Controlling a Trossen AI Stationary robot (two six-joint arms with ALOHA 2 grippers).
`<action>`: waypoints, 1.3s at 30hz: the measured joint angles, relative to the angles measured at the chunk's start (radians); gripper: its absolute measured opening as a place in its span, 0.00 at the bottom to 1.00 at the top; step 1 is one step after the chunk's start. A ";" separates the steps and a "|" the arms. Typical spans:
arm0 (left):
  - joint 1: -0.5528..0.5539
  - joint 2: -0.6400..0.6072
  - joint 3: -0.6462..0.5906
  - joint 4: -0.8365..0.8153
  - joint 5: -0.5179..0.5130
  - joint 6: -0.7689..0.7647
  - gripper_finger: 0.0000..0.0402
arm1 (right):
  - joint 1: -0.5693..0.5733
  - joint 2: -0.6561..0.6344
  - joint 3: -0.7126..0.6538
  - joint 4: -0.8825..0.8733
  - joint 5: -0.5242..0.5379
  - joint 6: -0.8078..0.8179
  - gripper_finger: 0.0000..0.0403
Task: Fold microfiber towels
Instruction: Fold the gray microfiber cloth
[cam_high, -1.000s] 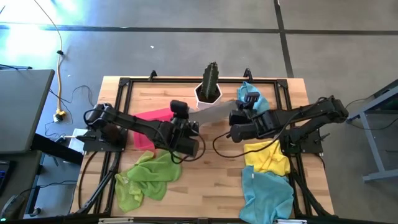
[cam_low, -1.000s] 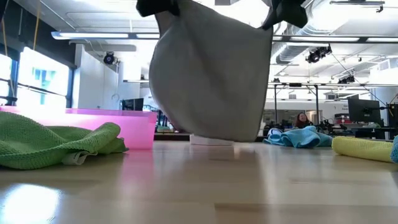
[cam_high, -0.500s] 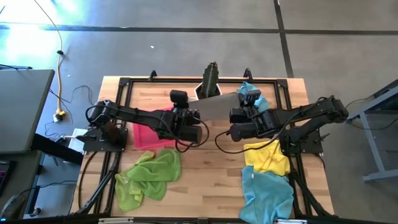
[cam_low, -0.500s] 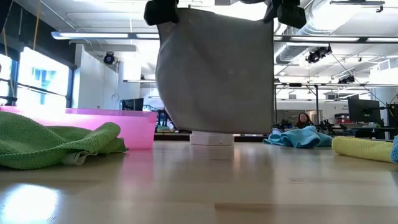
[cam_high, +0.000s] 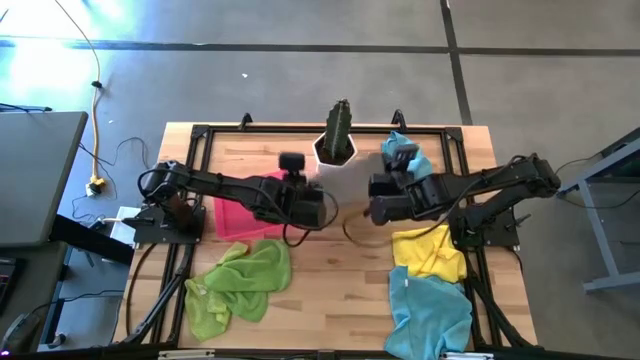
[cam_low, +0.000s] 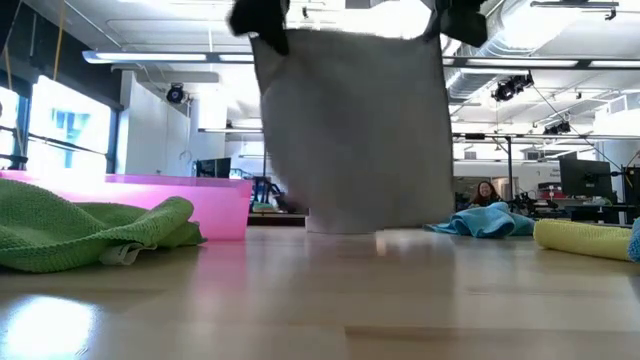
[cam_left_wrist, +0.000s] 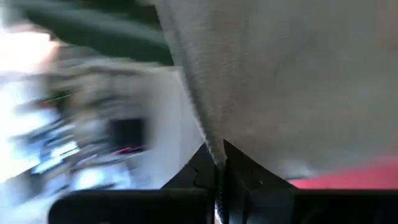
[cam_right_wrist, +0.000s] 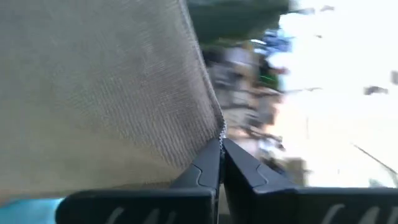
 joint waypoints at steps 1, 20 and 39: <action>-0.001 0.000 0.000 0.000 -0.071 -0.024 0.00 | 0.001 0.000 0.000 0.000 0.012 -0.002 0.00; -0.023 0.000 0.000 0.036 -0.281 0.118 0.00 | -0.023 0.000 0.000 -0.023 0.050 -0.071 0.00; -0.141 0.006 0.000 0.102 0.339 0.055 0.00 | 0.086 0.000 0.000 -0.080 -0.685 0.213 0.00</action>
